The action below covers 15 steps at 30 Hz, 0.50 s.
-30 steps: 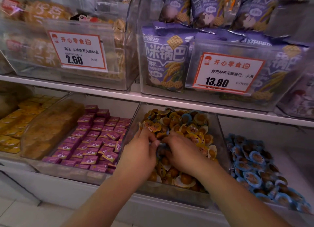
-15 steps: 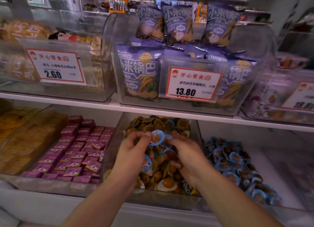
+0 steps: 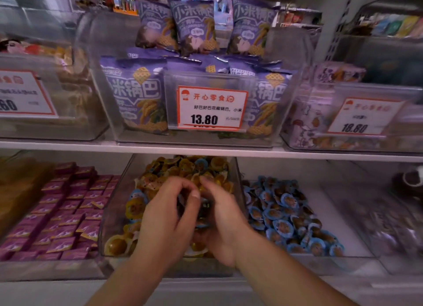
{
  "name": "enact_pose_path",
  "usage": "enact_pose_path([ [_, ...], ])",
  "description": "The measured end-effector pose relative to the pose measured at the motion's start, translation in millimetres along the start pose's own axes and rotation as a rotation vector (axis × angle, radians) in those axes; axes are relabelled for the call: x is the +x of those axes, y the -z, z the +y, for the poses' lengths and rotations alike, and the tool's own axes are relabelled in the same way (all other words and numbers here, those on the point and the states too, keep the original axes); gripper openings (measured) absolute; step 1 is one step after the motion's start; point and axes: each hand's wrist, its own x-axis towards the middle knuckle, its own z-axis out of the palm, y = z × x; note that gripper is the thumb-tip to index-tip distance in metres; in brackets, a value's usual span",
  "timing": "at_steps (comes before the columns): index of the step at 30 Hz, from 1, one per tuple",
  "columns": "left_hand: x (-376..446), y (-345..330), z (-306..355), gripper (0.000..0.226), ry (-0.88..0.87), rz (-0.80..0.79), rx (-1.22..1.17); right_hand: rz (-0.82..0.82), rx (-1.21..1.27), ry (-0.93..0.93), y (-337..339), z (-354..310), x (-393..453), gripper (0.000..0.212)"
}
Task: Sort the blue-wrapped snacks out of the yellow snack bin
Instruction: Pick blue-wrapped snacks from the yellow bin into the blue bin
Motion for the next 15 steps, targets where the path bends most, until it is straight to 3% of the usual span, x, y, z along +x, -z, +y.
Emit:
enact_pose_path([
  [3,0,-6,8,0.012,-0.006,0.215,-0.090,0.062,0.092,-0.006,-1,3,-3,0.043],
  [6,1,-12,15,0.020,0.061,0.290,-0.225,0.005,0.137,-0.044,-5,9,-6,0.051],
  [9,-1,-19,17,0.028,0.074,0.168,-0.228,-0.017,0.168,0.006,-6,5,-12,0.049],
  [12,-9,-21,17,0.049,0.075,-0.014,-0.236,0.007,0.074,0.091,-7,4,-17,0.037],
  [15,-11,-21,16,0.062,0.031,-0.099,-0.176,0.056,0.005,0.197,-7,5,-21,0.029],
])
